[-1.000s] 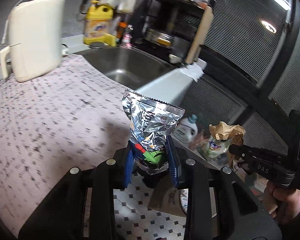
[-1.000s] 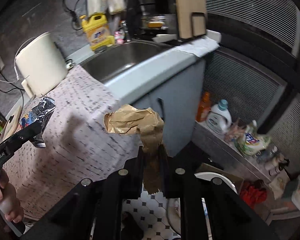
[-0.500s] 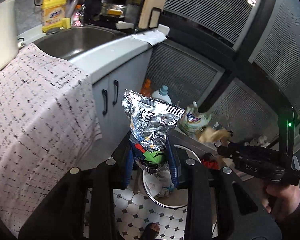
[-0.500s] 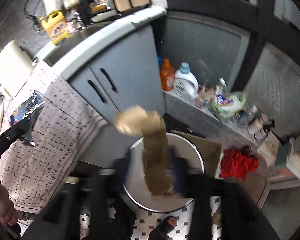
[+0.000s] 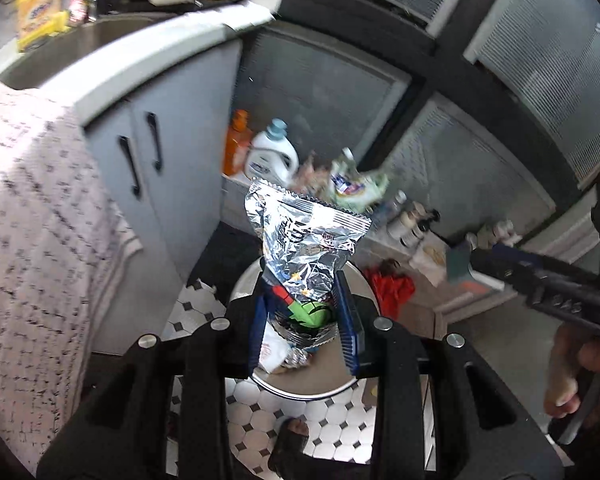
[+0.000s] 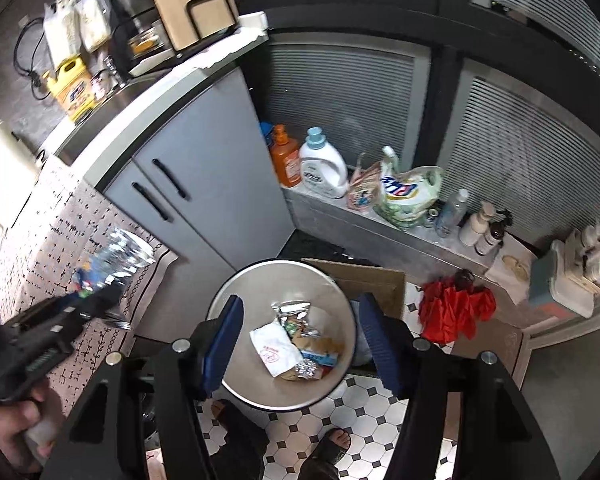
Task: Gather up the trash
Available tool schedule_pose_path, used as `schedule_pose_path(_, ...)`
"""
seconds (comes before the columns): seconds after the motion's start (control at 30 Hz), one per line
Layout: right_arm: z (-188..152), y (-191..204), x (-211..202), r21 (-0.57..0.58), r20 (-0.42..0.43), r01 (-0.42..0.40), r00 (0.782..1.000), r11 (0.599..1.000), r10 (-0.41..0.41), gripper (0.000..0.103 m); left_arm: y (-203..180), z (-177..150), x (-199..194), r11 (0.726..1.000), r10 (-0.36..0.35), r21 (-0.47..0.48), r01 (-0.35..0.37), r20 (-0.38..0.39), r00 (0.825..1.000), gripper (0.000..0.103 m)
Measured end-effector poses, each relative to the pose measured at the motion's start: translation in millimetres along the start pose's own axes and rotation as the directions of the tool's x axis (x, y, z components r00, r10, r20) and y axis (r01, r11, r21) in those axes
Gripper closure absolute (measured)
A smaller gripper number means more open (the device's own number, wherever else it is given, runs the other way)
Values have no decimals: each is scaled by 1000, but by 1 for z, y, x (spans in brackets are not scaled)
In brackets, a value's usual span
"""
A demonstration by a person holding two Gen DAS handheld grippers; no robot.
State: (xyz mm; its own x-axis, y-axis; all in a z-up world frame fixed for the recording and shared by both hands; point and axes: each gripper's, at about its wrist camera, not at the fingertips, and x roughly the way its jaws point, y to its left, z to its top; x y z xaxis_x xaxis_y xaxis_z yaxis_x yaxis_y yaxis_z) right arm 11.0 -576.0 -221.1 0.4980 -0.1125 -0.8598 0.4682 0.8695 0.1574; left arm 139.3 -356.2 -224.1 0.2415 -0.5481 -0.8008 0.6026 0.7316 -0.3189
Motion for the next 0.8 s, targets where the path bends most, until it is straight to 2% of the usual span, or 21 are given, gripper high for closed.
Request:
schedule_pose_path(0.03, -2, -4, -4, 7, 3, 9, 1000, 1000, -9, 43, -3, 0, 5, 1000, -9, 3, 9, -11, 1000, 67)
schedule_pose_path(0.1, -5, -10, -10, 18, 5, 23, 1000, 1000, -23, 43, -8, 0, 13, 999, -46, 5, 46, -24, 999, 51)
schedule_pose_path(0.13, -6, -13, -12, 23, 6, 28, 1000, 999, -28, 43, -11, 0, 16, 998, -64, 4, 64, -22, 998, 37)
schedule_pose_path(0.17, -7, -15, -13, 27, 6, 31, 999, 999, -31, 43, -14, 1, 16, 997, -77, 2, 77, -11, 997, 29)
schedule_pose_path(0.23, -10, -18, -17, 34, 7, 37, 999, 999, -37, 43, -15, 4, 15, 996, -91, 0, 91, 2, 996, 24)
schedule_pose_path(0.4, -14, -17, -23, 36, 14, 30, 999, 999, -31, 43, -13, 9, 4, 998, -69, -1, 69, 27, 997, 23)
schedule_pose_path(0.57, -14, -5, -28, 12, 33, -2, 999, 1000, 1, 42, -1, 8, -25, 999, -28, -28, 30, 75, 997, 21)
schedule_pose_path(0.8, -10, 19, -47, -38, 77, -56, 995, 998, 58, 26, 21, -2, -80, 995, 56, -88, -41, 166, 985, 13)
